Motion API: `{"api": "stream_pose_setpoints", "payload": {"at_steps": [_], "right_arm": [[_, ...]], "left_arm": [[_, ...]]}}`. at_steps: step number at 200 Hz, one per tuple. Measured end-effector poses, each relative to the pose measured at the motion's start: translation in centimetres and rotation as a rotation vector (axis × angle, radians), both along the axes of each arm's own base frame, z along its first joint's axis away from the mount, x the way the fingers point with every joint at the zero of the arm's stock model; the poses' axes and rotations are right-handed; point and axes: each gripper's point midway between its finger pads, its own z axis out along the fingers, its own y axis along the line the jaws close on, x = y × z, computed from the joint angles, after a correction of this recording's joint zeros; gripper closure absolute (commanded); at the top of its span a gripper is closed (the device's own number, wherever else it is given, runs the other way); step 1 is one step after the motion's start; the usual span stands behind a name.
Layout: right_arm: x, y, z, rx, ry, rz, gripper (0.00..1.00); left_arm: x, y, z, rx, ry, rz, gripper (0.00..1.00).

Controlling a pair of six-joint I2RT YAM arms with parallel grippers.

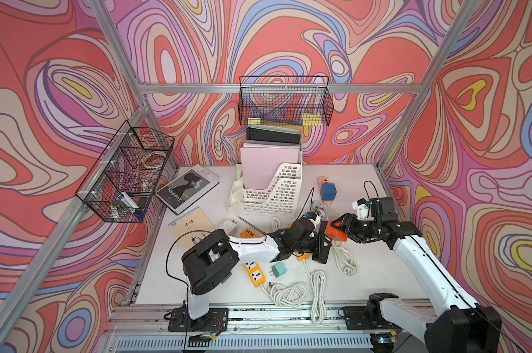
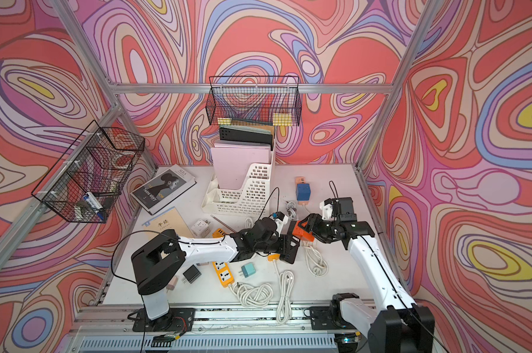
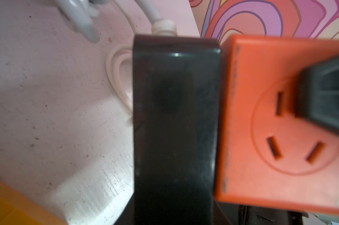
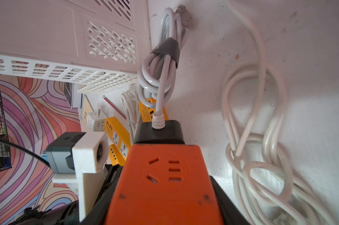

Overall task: Pull the plug off the socket
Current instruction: Remove the plug from the socket.

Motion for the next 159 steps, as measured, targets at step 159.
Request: {"api": "stream_pose_setpoints", "payload": {"at_steps": [159], "right_arm": [[1.9, 0.2, 1.5, 0.026, 0.087, 0.055, 0.82]], "left_arm": [[1.7, 0.5, 0.9, -0.093, -0.069, 0.04, 1.0]]}}
